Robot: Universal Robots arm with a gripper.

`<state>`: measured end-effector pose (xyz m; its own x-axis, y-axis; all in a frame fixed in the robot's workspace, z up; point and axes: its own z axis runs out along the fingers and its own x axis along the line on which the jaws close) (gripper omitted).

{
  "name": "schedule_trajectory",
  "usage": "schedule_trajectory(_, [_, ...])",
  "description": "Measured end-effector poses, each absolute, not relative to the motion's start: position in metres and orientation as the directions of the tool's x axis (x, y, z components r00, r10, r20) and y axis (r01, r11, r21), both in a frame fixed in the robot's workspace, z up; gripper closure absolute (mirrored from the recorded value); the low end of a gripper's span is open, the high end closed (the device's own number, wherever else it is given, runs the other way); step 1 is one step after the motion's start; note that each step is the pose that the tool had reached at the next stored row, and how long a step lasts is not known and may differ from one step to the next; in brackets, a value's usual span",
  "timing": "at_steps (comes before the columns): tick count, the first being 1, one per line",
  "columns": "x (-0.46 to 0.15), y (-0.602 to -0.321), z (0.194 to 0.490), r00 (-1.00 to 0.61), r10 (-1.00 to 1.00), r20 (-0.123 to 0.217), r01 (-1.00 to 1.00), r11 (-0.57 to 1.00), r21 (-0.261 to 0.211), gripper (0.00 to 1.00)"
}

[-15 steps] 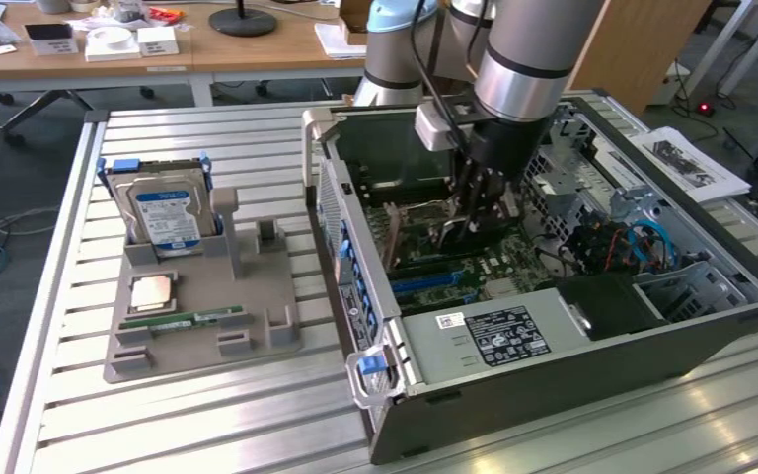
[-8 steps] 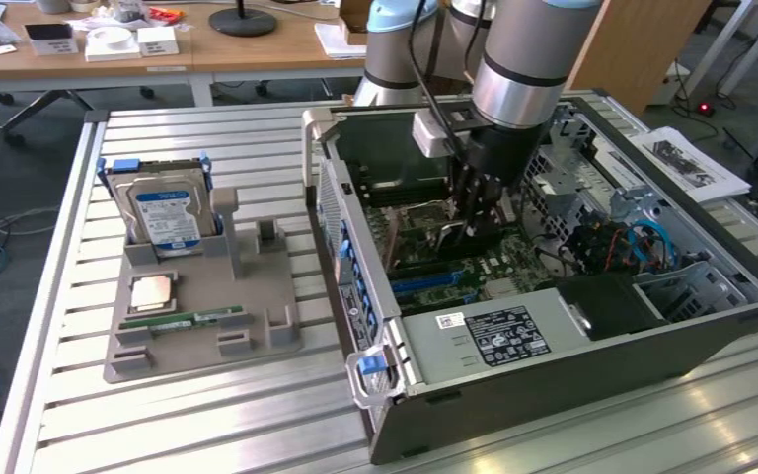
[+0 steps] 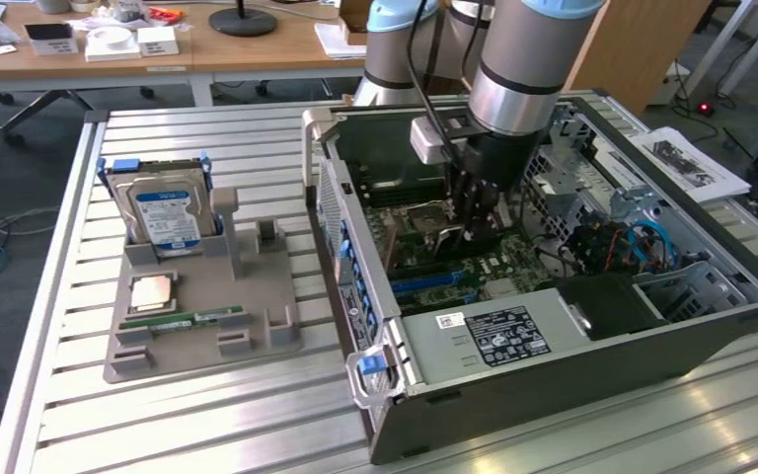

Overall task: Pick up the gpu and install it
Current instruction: 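Insert the gpu into the slot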

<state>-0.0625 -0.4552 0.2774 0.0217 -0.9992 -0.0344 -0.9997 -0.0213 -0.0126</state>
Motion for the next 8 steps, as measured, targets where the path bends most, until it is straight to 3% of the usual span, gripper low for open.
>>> schedule_trajectory(8, [-0.0634,-0.4552,0.2739,0.022,-0.999,-0.034,-1.0,-0.021,-0.012,0.73])
